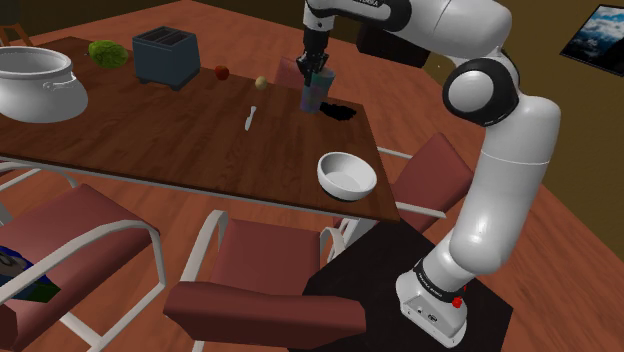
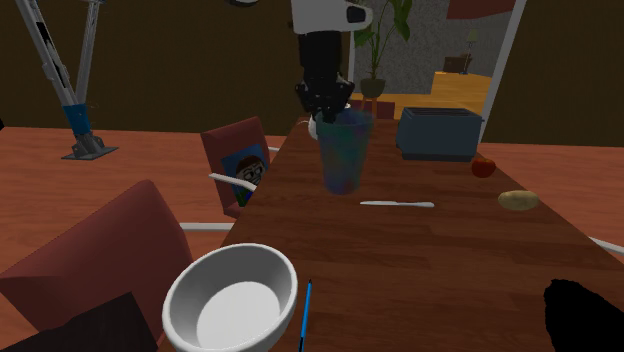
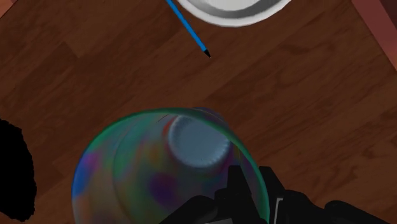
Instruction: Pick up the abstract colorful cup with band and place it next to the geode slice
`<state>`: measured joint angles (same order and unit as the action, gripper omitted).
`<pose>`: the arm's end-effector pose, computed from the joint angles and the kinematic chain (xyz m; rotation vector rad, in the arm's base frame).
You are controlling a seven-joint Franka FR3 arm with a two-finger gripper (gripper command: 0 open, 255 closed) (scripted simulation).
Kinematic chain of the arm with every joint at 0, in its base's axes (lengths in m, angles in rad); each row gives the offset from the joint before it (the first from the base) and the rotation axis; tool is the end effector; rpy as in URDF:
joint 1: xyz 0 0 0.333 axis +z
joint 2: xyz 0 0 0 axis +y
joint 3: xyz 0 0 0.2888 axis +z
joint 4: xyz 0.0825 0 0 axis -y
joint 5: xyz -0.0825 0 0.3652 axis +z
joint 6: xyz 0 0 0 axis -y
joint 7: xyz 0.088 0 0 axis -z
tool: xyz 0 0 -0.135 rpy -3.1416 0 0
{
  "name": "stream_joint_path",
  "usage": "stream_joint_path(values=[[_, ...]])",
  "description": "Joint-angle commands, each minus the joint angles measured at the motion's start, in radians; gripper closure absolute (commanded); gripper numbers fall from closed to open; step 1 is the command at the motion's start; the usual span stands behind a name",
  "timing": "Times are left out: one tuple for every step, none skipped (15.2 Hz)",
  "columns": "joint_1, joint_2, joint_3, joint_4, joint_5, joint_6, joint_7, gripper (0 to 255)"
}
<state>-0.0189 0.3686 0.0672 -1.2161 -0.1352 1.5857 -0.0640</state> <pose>0.6357 0.0054 0.5164 3.0260 0.1661 0.0010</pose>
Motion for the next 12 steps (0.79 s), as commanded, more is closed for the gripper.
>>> stream_joint_path(values=[[-0.032, -0.008, -0.013, -0.025, 0.005, 0.024, -0.042, 255], [-0.046, -0.007, -0.019, -0.034, 0.007, 0.035, -0.061, 255], [-0.061, -0.006, -0.025, -0.040, 0.010, 0.045, -0.080, 255], [-0.076, -0.003, -0.031, -0.045, 0.012, 0.055, -0.100, 255], [-0.090, 0.001, -0.037, -0.048, 0.014, 0.064, -0.119, 255], [-0.104, 0.006, -0.044, -0.050, 0.017, 0.073, -0.139, 255], [-0.119, 0.012, -0.050, -0.050, 0.019, 0.081, -0.158, 255], [-0.133, 0.019, -0.055, -0.048, 0.022, 0.089, -0.177, 255], [-0.148, 0.027, -0.061, -0.045, 0.024, 0.096, -0.197, 255], [-0.162, 0.036, -0.066, -0.039, 0.027, 0.102, -0.216, 255], [-0.176, 0.047, -0.072, -0.032, 0.029, 0.107, -0.235, 255], [-0.191, 0.058, -0.077, -0.024, 0.032, 0.112, -0.254, 255]])
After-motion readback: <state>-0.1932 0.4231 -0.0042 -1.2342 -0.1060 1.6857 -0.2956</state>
